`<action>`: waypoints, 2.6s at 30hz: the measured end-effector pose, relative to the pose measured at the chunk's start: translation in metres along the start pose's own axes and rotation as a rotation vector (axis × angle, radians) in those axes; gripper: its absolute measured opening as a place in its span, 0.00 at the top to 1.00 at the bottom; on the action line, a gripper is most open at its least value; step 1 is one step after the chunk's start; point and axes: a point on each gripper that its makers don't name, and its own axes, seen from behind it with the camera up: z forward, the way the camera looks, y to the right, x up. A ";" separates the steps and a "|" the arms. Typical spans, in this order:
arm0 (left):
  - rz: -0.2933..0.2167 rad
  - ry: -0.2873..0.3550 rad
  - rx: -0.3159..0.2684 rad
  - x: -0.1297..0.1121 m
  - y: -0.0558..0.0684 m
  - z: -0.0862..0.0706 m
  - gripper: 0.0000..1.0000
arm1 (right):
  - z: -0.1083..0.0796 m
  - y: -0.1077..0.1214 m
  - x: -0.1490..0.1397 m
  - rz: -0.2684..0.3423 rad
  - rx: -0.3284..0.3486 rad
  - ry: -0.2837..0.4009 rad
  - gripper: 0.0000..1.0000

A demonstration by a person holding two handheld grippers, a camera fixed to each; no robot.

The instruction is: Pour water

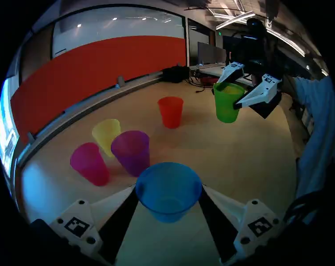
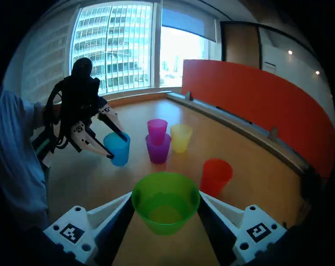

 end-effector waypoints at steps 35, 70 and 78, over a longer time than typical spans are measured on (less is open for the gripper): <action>-0.057 -0.064 -0.029 -0.040 0.008 0.001 0.04 | 0.033 -0.005 -0.046 0.007 0.002 -0.094 0.09; -0.138 -0.032 0.002 -0.045 0.006 -0.026 0.04 | 0.037 -0.003 -0.067 0.013 -0.037 -0.113 0.03; -0.156 -0.009 0.036 -0.046 0.001 -0.037 0.04 | 0.024 -0.001 -0.069 0.004 -0.066 -0.117 0.00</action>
